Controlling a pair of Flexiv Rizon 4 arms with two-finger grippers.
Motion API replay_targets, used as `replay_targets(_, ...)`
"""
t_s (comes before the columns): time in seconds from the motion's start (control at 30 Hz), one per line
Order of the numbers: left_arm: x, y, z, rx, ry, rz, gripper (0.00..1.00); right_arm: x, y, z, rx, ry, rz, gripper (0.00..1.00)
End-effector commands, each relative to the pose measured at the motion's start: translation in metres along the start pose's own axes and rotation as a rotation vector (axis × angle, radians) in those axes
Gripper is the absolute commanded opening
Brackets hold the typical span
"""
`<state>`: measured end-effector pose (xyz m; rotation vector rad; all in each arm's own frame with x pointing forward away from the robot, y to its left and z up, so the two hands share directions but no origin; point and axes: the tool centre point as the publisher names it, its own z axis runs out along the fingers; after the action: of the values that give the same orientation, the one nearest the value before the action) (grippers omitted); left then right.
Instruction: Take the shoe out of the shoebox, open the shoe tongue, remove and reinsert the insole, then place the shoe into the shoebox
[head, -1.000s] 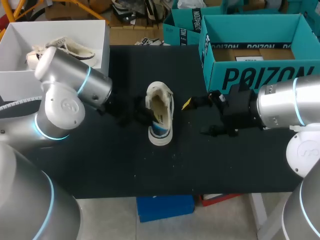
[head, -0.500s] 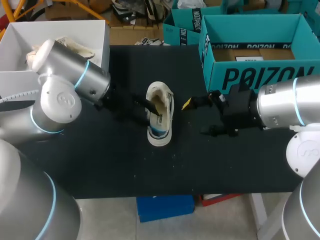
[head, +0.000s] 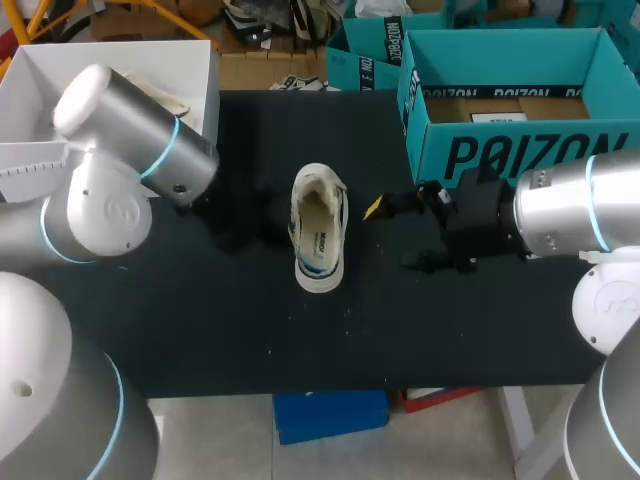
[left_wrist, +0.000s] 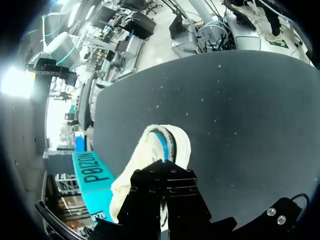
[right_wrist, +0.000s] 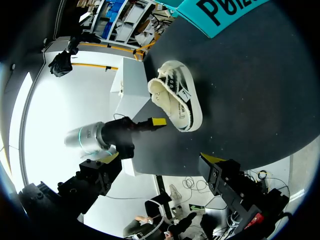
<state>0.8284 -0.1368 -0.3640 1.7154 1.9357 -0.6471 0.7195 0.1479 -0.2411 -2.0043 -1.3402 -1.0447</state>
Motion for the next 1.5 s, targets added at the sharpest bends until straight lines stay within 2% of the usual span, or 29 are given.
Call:
replay_targets(0.03, -0.003, -0.003, 0.009, -0.039, 0.065, -0.006, 0.00, 0.001, 0.000, 0.001, -0.002, -0.002, 0.000, 1.00)
replay_targets(0.37, -0.003, -0.003, 0.024, -0.039, 0.086, 0.000, 0.00, 0.001, 0.000, 0.001, -0.002, -0.002, 0.000, 1.00)
replay_targets(0.7, 0.001, -0.004, 0.046, -0.021, 0.164, 0.036, 0.00, 0.001, 0.000, 0.001, -0.002, -0.002, 0.000, 1.00)
replay_targets(1.07, -0.007, 0.000, 0.035, -0.031, 0.192, 0.094, 0.00, 0.001, 0.000, 0.001, -0.002, -0.002, 0.000, 1.00)
replay_targets(1.27, -0.010, 0.004, 0.037, -0.037, 0.217, 0.134, 0.00, 0.001, 0.000, 0.001, -0.002, -0.002, 0.000, 1.00)
replay_targets(1.5, -0.012, 0.001, 0.051, -0.025, 0.262, 0.186, 0.00, 0.001, 0.000, 0.001, -0.002, -0.002, 0.000, 1.00)
